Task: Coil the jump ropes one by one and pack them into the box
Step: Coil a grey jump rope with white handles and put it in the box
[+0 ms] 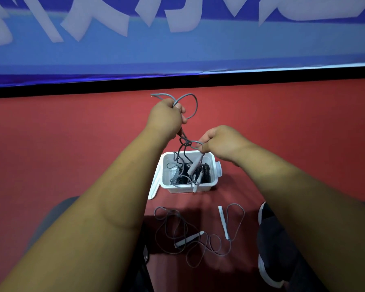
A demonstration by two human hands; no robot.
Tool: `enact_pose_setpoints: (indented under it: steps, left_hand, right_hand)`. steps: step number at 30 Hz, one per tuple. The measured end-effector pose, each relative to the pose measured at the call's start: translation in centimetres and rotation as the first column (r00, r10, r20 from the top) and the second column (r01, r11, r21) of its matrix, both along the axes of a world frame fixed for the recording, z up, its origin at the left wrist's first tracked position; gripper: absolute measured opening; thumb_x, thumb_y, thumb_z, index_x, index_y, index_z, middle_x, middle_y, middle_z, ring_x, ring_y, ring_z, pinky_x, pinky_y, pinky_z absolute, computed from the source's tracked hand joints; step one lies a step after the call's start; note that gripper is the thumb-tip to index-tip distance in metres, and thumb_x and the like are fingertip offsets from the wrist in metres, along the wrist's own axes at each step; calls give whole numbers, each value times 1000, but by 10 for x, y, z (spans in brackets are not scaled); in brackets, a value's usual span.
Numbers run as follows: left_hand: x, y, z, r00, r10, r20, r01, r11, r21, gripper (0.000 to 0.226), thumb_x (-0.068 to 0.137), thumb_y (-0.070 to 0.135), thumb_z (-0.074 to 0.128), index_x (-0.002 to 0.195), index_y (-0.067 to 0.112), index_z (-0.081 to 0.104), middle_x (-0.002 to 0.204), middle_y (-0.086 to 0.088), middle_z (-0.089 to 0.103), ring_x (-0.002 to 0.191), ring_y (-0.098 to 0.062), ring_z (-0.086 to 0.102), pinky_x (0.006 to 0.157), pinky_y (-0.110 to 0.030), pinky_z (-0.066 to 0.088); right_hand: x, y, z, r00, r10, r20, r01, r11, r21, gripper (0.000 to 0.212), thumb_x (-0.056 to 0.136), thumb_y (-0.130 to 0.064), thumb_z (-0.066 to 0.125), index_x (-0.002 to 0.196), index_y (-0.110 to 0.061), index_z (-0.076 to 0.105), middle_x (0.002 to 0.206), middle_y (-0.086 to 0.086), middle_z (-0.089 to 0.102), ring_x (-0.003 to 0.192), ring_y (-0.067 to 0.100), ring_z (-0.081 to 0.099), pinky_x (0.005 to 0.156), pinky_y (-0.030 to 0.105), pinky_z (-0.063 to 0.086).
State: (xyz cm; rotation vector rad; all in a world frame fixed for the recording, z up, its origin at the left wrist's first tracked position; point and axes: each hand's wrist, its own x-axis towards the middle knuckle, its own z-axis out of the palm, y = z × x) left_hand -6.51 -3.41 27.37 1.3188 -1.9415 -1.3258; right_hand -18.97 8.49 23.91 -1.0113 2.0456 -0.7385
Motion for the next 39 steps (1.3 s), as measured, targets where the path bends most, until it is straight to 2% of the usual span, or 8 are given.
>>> enact_pose_setpoints:
  steps: [6, 13, 16, 19, 24, 29, 35, 39]
  left_hand:
    - [0, -6, 2, 997, 52, 56, -47, 995, -85, 29, 105, 21, 44, 85, 22, 65, 85, -4, 66, 69, -23, 54, 60, -29, 40]
    - [3, -5, 5, 999, 36, 3, -36, 999, -11, 28, 105, 25, 44, 99, 21, 72, 84, -5, 62, 61, -21, 48, 57, -26, 40]
    - [2, 0, 8, 997, 13, -71, -9, 998, 56, 29, 106, 24, 44, 105, 20, 72, 76, -2, 58, 47, -14, 41, 47, -22, 33]
    - [2, 1, 9, 987, -10, -163, 31, 992, 126, 28, 107, 23, 44, 108, 20, 72, 72, 1, 55, 39, -11, 34, 45, -22, 29]
    - [1, 3, 11, 962, -27, -270, 90, 970, 227, 28, 108, 26, 45, 118, 18, 69, 71, 5, 61, 47, -15, 34, 52, -26, 30]
    - [1, 2, 14, 936, -49, -349, 165, 936, 311, 24, 109, 30, 44, 110, 26, 68, 85, 2, 69, 50, -14, 43, 53, -23, 36]
    - [-3, 3, 17, 912, -3, -410, 165, 919, 359, 18, 109, 32, 50, 116, 22, 63, 91, -2, 71, 62, -15, 60, 59, -29, 50]
    - [-2, -3, 12, 953, -1, -302, 119, 920, 373, 18, 104, 35, 56, 112, 20, 63, 99, -1, 74, 73, -18, 63, 71, -33, 51]
  right_hand:
    - [-10, -2, -1, 971, -152, -187, 158, 987, 18, 20, 94, -5, 60, 85, -12, 75, 92, 12, 77, 92, 35, 72, 78, 37, 59]
    - [-16, -2, -1, 980, -196, -44, 198, 979, 41, 25, 87, 3, 50, 94, -6, 72, 83, 18, 77, 83, 38, 77, 85, 61, 63]
    - [-6, 0, -2, 997, -68, 22, 67, 997, 24, 28, 96, -11, 47, 107, -14, 72, 76, 11, 71, 64, 25, 69, 78, 51, 63]
    - [6, 0, -2, 991, 92, 94, -94, 996, 11, 30, 97, -18, 55, 122, -27, 69, 81, 5, 65, 62, 20, 59, 65, 38, 55]
    - [12, -3, -3, 957, 174, 232, -163, 985, -65, 44, 96, -31, 65, 140, -36, 64, 67, -8, 58, 65, 15, 52, 68, 37, 46]
    - [13, -1, -1, 976, 181, 124, -168, 980, -108, 28, 92, -50, 77, 115, -34, 72, 61, -19, 56, 52, -3, 54, 53, 16, 39]
    - [9, -4, -5, 996, 60, -69, -71, 983, -171, 28, 101, -40, 69, 83, -21, 61, 70, -5, 54, 62, 13, 46, 58, 32, 34]
    - [4, -7, -8, 989, -96, 116, 123, 960, -250, 34, 100, -36, 72, 77, -13, 64, 64, -3, 59, 47, 11, 43, 54, 28, 36]
